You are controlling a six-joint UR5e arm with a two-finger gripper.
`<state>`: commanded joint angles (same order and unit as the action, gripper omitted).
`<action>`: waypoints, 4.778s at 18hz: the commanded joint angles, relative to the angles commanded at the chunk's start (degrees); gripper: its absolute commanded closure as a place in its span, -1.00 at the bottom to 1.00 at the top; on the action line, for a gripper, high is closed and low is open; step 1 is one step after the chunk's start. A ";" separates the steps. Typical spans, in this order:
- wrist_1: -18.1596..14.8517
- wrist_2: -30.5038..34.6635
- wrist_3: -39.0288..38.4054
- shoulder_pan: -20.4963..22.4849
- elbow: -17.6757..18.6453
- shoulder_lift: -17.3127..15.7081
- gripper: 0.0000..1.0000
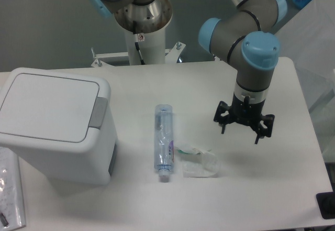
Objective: Open the trash can
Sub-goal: 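Move the open gripper from its start pose toward the white trash can, then position the gripper fingers at the front edge of the trash can lid, then push the lid edge upward with the gripper to flip the lid open, then withdraw the gripper up and away from the opened trash can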
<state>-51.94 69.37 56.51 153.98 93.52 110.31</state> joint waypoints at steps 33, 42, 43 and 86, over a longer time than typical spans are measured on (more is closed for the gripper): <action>0.70 -16.46 -22.94 -14.76 4.04 -15.47 -1.00; 0.88 -16.19 -22.33 -15.12 5.27 -15.03 -1.00; 0.88 -16.19 -22.33 -15.12 5.27 -15.03 -1.00; -1.47 2.24 11.59 3.78 1.15 -4.22 -1.00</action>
<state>-53.42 71.61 68.10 157.76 94.66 106.08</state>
